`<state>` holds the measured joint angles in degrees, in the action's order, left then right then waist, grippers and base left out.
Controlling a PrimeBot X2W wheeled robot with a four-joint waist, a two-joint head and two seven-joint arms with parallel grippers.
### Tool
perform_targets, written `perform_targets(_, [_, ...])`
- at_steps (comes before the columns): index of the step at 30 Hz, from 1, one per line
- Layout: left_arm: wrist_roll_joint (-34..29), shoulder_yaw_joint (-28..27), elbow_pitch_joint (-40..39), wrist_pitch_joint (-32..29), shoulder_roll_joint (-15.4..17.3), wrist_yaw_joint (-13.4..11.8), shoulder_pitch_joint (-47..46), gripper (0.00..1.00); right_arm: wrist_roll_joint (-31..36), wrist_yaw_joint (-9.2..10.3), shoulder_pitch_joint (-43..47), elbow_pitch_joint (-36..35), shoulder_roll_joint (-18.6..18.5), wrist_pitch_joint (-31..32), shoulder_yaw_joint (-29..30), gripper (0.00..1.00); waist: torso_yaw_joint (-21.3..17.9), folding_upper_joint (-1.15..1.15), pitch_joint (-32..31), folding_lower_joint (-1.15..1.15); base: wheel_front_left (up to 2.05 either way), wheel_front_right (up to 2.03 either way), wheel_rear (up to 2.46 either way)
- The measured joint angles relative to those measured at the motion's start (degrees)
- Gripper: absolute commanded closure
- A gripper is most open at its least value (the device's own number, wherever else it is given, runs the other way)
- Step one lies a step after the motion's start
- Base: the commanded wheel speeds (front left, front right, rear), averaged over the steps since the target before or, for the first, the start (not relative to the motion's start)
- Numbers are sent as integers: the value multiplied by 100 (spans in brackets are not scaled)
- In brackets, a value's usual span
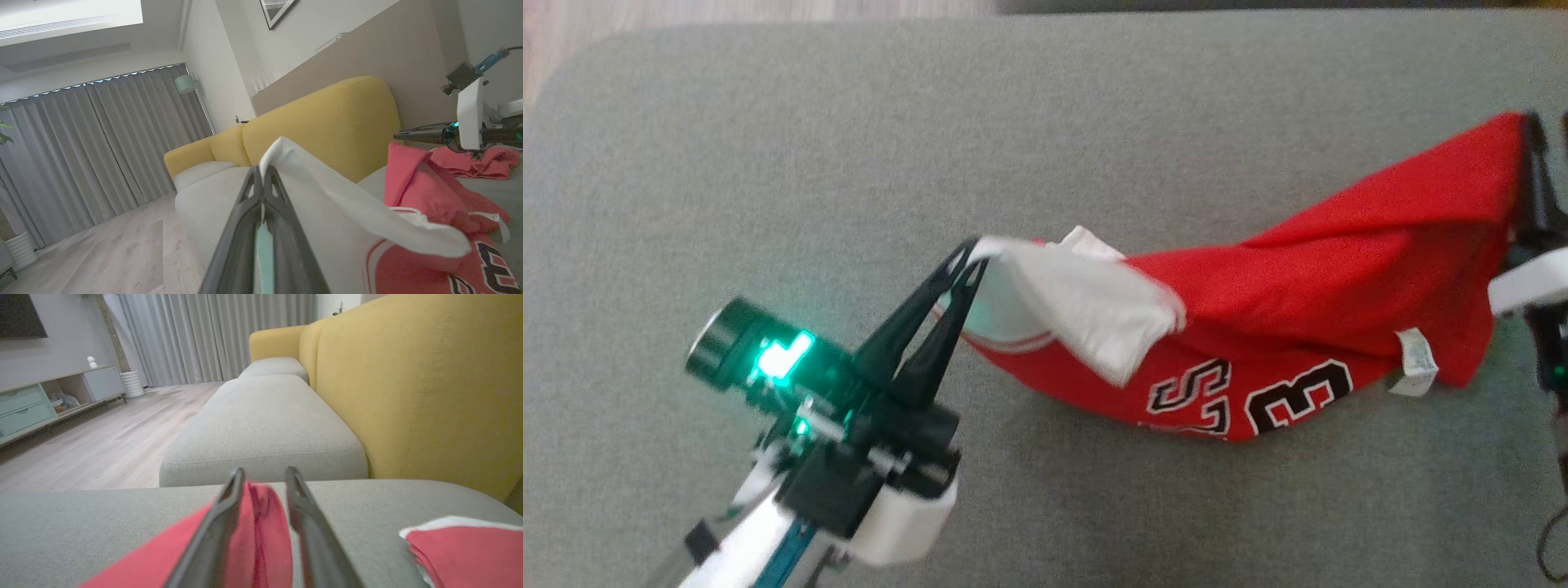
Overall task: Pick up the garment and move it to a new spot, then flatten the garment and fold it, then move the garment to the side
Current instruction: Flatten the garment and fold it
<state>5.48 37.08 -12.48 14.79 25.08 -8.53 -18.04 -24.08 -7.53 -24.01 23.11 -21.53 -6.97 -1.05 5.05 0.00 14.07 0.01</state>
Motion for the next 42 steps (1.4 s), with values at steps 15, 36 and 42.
perform_targets(15, [104,-768,671,-5,120,-75,-480,100,-800,0,1090,-255,-431,-312,-883,0,-321,0,310,-1,0,0,0])
perform_targets(36, [158,-723,755,-166,348,320,-915,100,-1840,0,272,-493,-742,-162,-2022,100,-716,0,497,0,0,0,0])
perform_targets(42, [-78,-698,862,-166,391,668,-2373,100,-1856,0,-1077,-624,-1386,-389,-1596,100,-995,0,443,0,0,0,0])
